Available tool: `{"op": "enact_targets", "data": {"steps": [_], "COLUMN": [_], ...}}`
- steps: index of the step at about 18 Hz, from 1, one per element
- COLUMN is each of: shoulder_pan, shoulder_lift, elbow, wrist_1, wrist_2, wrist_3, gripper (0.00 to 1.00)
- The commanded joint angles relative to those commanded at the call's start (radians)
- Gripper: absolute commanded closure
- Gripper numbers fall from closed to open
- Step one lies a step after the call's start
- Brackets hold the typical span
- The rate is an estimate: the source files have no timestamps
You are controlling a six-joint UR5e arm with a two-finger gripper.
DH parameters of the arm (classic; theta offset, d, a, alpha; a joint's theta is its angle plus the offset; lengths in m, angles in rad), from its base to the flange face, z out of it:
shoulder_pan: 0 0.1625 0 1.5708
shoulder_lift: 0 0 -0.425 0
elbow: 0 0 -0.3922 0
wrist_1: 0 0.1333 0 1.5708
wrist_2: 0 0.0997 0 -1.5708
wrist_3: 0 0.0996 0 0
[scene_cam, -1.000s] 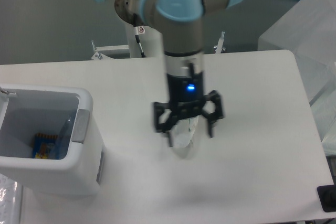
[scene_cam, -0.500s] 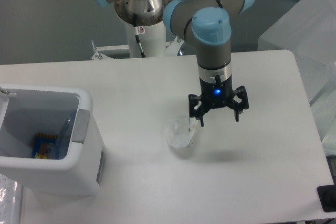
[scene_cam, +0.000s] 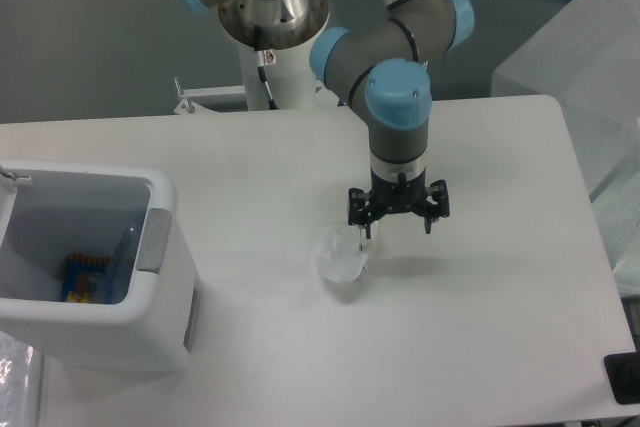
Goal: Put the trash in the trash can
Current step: 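Raise the gripper and move it over the crumpled plastic bag, then lower the gripper onto the plastic bag and close on it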
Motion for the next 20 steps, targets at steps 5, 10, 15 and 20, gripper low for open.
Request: {"op": "enact_targets", "data": {"steps": [5, 10, 15, 20], "shoulder_pan": [-0.002, -0.011, -0.011, -0.011], "shoulder_lift": [0.002, -0.008, -0.006, -0.008], "elbow": [0.001, 0.001, 0.001, 0.008], "wrist_1": [0.0, -0.002, -0.002, -0.003], "wrist_2": [-0.002, 0.0, 0.0, 0.0], "wrist_3": [0.0, 0.0, 0.003, 0.009], "gripper": [0.0, 0.02, 0.64, 0.81]}}
